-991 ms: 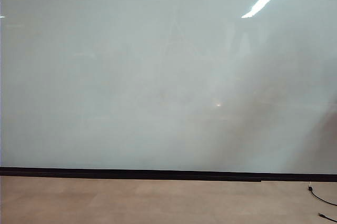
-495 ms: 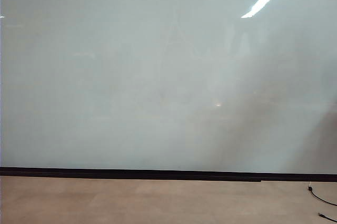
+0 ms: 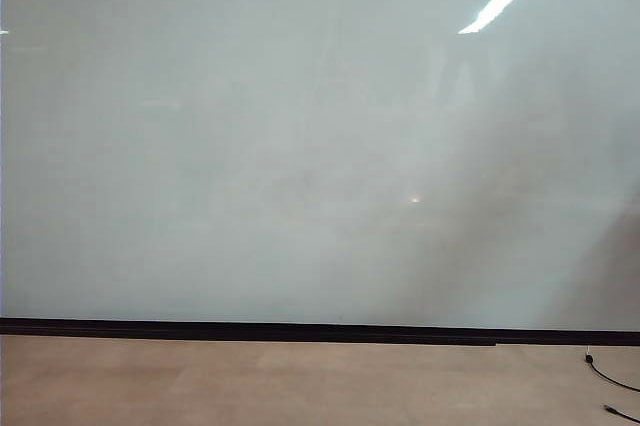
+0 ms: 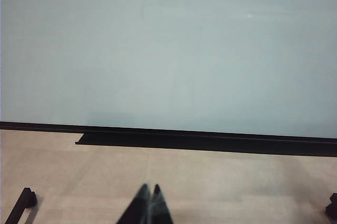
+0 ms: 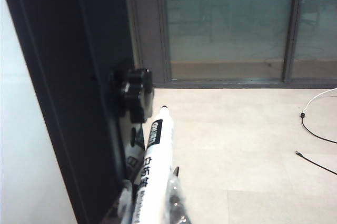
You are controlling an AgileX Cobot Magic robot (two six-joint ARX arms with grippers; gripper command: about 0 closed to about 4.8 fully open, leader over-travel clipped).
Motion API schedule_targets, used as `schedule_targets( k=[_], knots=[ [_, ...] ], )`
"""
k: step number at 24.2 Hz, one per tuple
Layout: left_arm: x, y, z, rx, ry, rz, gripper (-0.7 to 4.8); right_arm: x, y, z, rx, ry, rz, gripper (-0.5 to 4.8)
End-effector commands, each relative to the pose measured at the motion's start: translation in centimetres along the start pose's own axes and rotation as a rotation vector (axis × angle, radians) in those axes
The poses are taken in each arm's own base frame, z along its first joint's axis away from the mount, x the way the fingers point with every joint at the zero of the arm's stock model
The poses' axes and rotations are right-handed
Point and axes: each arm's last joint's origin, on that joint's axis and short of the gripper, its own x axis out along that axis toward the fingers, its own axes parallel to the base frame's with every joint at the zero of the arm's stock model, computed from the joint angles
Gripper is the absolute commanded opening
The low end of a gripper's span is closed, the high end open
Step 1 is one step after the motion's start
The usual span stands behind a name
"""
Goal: Pick up the pen on the shelf to the right of the whiteboard and write the letter A.
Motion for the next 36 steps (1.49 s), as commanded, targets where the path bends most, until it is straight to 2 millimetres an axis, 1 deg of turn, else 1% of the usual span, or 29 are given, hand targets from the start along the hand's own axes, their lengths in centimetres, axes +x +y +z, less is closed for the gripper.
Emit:
schedule_targets(
  k=[1, 8, 12, 14, 17, 21, 22, 24, 31, 36],
  knots=[
    [0.0, 0.0, 0.2, 0.005, -0.009, -0.004, -0.04, -0.1, -0.1, 0.8, -0.025, -0.028, -0.011, -0.04],
    [0.0, 0.0, 0.2, 0.005, -0.009, -0.004, -0.05, -0.5, -0.6, 1.2, -0.033, -0.042, -0.070, -0.04],
    [0.0, 0.0, 0.2, 0.005, -0.009, -0.004, -0.05, -0.9, -0.7, 1.5, -0.034, -0.054, -0.157, -0.04],
    [0.0, 0.0, 0.2, 0.005, -0.009, -0.004, -0.05, -1.7, -0.1, 2.1, -0.033, -0.066, -0.238, -0.04],
    [0.0, 0.0, 0.2, 0.005, -0.008, -0.004, -0.04, -3.0, 1.5, 3.0, -0.033, -0.088, -0.348, -0.04],
    [0.0, 0.0, 0.2, 0.005, -0.009, -0.004, -0.04, -4.4, 4.0, 3.5, -0.041, -0.103, -0.476, -0.04],
    [0.0, 0.0, 0.2, 0.005, -0.009, -0.004, -0.04, -4.9, 4.9, 3.6, -0.051, -0.103, -0.501, -0.04],
    [0.0, 0.0, 0.2, 0.005, -0.009, -0.004, -0.05, -6.2, 7.8, 3.8, -0.059, -0.106, -0.521, -0.04],
    [0.0, 0.0, 0.2, 0.005, -0.009, -0.004, -0.05, -8.0, 13.2, 4.3, -0.070, -0.144, -0.362, -0.04],
    [0.0, 0.0, 0.2, 0.005, -0.009, -0.004, -0.05, -8.8, 17.6, 4.9, -0.097, -0.192, -0.168, -0.04]
  ],
)
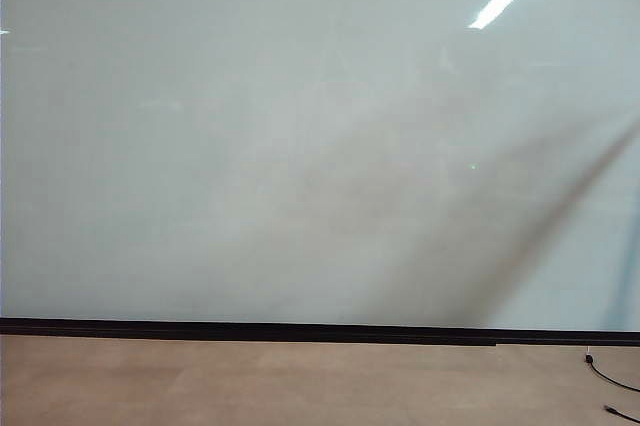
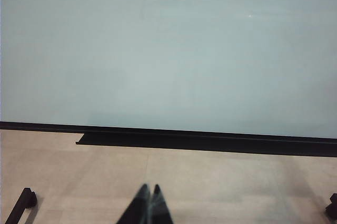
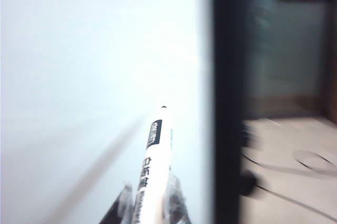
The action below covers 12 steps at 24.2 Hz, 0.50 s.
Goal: Pick up the pen on the shelf to the right of the whiteboard and write the letter A.
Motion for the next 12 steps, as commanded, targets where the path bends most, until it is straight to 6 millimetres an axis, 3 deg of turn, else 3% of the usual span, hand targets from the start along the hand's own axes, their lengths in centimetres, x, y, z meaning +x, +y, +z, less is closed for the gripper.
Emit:
schedule_targets(
  k=[1, 5, 12],
  knots=[
    [0.0, 0.0, 0.2, 0.004, -0.009, -0.004, -0.05, -0.6, 2.4, 1.0, -0.004, -0.043, 0.127, -0.04],
    [0.0, 0.0, 0.2, 0.004, -0.009, -0.005, -0.04, -1.6, 7.2, 1.9, 0.037, 0.040, 0.386, -0.04],
    [0.0, 0.0, 0.2, 0.004, -0.009, -0.005, -0.04, -0.8, 11.4, 3.0, -0.104, 0.172, 0.653, -0.04]
  ],
)
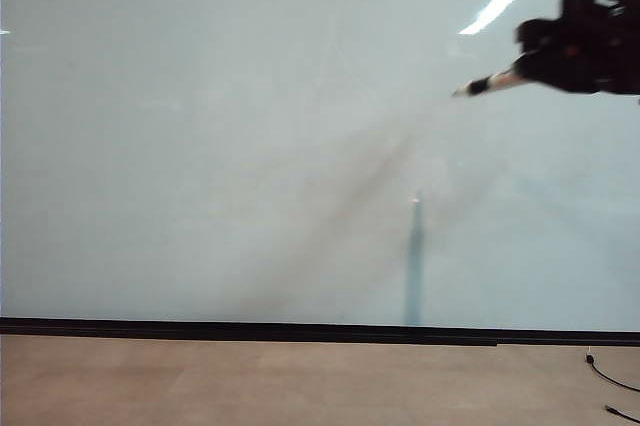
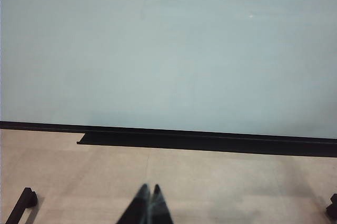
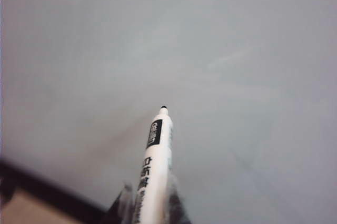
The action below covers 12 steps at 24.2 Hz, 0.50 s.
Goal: Pick up the pen on the shelf to the right of the whiteboard and write the letter A.
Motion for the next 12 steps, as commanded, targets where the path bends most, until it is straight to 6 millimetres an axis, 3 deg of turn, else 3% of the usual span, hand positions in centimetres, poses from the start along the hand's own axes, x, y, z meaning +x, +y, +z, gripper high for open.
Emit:
schedule_targets(
  k=[1, 12],
  knots=[
    [0.0, 0.0, 0.1, 0.004, -0.008, -0.005, -0.05, 1.6, 1.5, 1.2, -0.151, 0.101, 0.160, -0.04],
    [0.0, 0.0, 0.1, 0.004, -0.008, -0.004, -0.04, 5.6, 2.3, 3.7, -0.286, 0.123, 0.266, -0.04]
  ],
)
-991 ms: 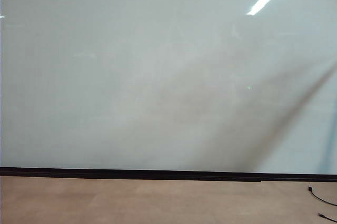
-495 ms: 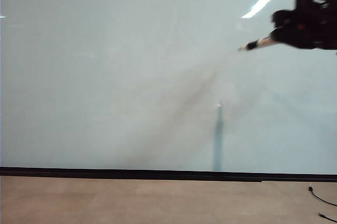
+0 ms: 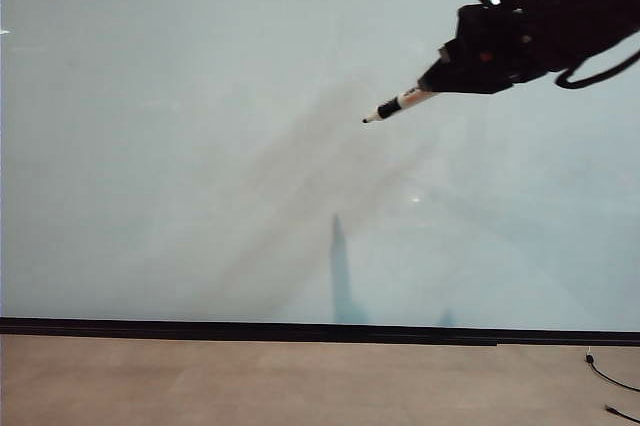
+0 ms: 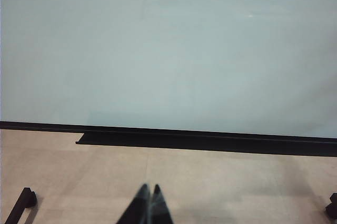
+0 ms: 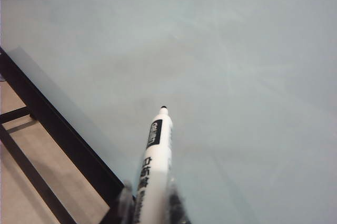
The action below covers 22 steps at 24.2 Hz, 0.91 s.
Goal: Pick up the pen on the shelf to the right of the whiteboard and write the letter A.
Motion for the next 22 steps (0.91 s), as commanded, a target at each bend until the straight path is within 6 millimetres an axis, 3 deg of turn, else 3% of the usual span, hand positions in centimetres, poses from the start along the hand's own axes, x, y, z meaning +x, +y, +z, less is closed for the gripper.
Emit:
schedule_targets(
  k=[1, 8, 22],
  knots=[
    [0.0, 0.0, 0.2, 0.004, -0.009, -0.004, -0.04, 1.1, -0.1, 1.1, -0.047, -0.028, 0.013, -0.04],
    [0.0, 0.0, 0.2, 0.004, -0.008, -0.004, -0.05, 4.1, -0.5, 2.8, -0.090, -0.017, 0.098, -0.04],
    [0.0, 0.0, 0.2, 0.004, -0.009, -0.004, -0.05, 5.9, -1.4, 6.1, -0.178, 0.041, 0.157, -0.04]
  ],
)
